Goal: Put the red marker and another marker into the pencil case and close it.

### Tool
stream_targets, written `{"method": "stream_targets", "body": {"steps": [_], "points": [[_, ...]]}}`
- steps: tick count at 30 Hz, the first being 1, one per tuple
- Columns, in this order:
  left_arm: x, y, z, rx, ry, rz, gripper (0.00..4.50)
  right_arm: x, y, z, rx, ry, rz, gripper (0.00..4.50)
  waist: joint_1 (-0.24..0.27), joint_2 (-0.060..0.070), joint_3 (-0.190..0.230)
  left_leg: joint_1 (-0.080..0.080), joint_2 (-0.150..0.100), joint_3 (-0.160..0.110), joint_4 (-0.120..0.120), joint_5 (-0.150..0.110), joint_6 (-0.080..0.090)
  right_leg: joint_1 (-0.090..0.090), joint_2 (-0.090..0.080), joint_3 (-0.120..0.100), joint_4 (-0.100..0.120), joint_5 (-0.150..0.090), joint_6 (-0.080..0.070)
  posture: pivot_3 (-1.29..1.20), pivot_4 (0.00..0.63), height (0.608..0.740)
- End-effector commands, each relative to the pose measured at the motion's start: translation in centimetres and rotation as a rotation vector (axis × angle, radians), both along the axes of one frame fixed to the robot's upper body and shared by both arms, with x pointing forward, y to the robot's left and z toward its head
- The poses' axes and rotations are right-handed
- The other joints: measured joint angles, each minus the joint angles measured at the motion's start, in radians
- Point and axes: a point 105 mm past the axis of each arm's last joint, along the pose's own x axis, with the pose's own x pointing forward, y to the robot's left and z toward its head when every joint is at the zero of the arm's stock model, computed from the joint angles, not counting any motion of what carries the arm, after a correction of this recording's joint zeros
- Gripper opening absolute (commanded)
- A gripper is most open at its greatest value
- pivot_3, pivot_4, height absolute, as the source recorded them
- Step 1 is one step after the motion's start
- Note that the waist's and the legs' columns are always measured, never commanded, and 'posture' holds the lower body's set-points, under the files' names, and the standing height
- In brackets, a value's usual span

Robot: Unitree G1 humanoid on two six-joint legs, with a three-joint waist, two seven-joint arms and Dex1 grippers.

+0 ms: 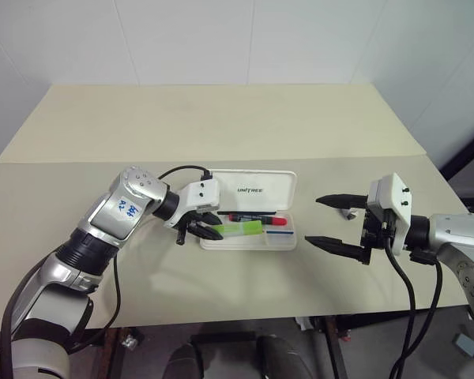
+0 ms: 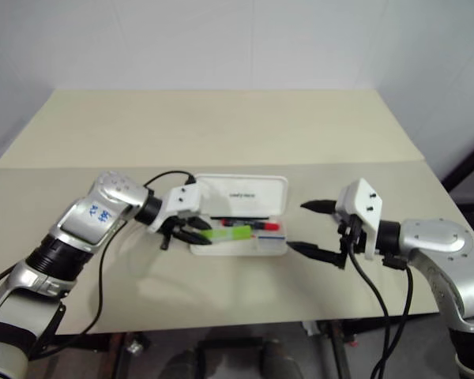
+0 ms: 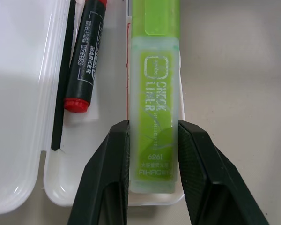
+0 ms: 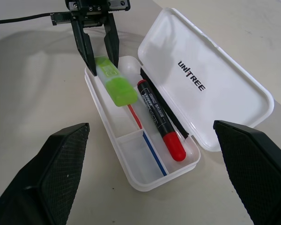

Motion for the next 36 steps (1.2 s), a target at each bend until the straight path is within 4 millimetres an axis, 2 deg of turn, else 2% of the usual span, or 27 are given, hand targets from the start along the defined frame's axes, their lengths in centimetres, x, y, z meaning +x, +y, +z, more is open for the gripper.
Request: {"method": "stream_targets", "body": {"steps": [1, 8, 14, 18, 23, 27, 36], "points": [[-0.2, -0.4, 1.1, -0.002, -0.034, -0.027, 1.07, -0.4, 0.4, 1.1, 0.011, -0.055, 0.015, 4.50, 0.000, 0.000, 0.000, 0.000, 0.000, 0.000, 0.000, 0.000, 0.000, 0.000, 0.000, 0.000, 0.000, 0.000, 0.000, 0.00, 0.150, 0.740], [0.1, -0.3, 0.7, 0.014, -0.028, -0.011, 1.07, -0.6, 0.6, 1.2, 0.021, -0.061, 0.011, 4.50, 0.000, 0.000, 0.000, 0.000, 0.000, 0.000, 0.000, 0.000, 0.000, 0.000, 0.000, 0.000, 0.000, 0.000, 0.000, 0.00, 0.150, 0.740], [1.0, -0.9, 0.9, -0.007, -0.061, 0.006, 3.04, -0.6, 0.6, 1.3, 0.026, -0.065, 0.003, 4.50, 0.002, 0.000, 0.000, 0.000, 0.000, 0.000, 0.000, 0.000, 0.000, 0.000, 0.000, 0.000, 0.000, 0.000, 0.000, 0.00, 0.150, 0.740], [0.7, -1.6, 1.5, -0.044, -0.057, -0.030, 4.41, -0.5, 0.6, 1.3, 0.026, -0.068, 0.001, 4.50, 0.004, 0.000, 0.000, 0.000, 0.000, 0.000, 0.000, 0.000, 0.000, 0.000, 0.000, 0.000, 0.000, 0.000, 0.000, 0.00, 0.150, 0.740], [-0.1, -2.2, 2.4, -0.090, -0.042, -0.062, 4.46, -0.4, 0.6, 1.4, 0.029, -0.070, 0.002, 4.50, 0.003, 0.000, 0.000, 0.000, 0.000, 0.000, 0.000, 0.000, 0.000, 0.000, 0.000, 0.000, 0.000, 0.000, 0.000, 0.00, 0.150, 0.740], [-1.0, -1.7, 3.7, -0.151, -0.056, -0.108, 4.46, 0.4, 0.2, 1.4, 0.032, -0.047, -0.029, 4.50, 0.001, 0.000, 0.000, 0.000, 0.000, 0.000, 0.000, 0.000, 0.000, 0.000, 0.000, 0.000, 0.000, 0.000, 0.000, 0.00, 0.150, 0.740], [-2.0, 0.9, 7.2, -0.322, -0.148, -0.124, 4.46, 3.9, -3.9, 1.1, 0.039, 0.061, -0.301, 4.50, -0.002, 0.000, 0.000, 0.000, 0.000, 0.000, 0.000, 0.000, 0.000, 0.000, 0.000, 0.000, 0.001, 0.000, 0.000, 0.00, 0.150, 0.740]]}}
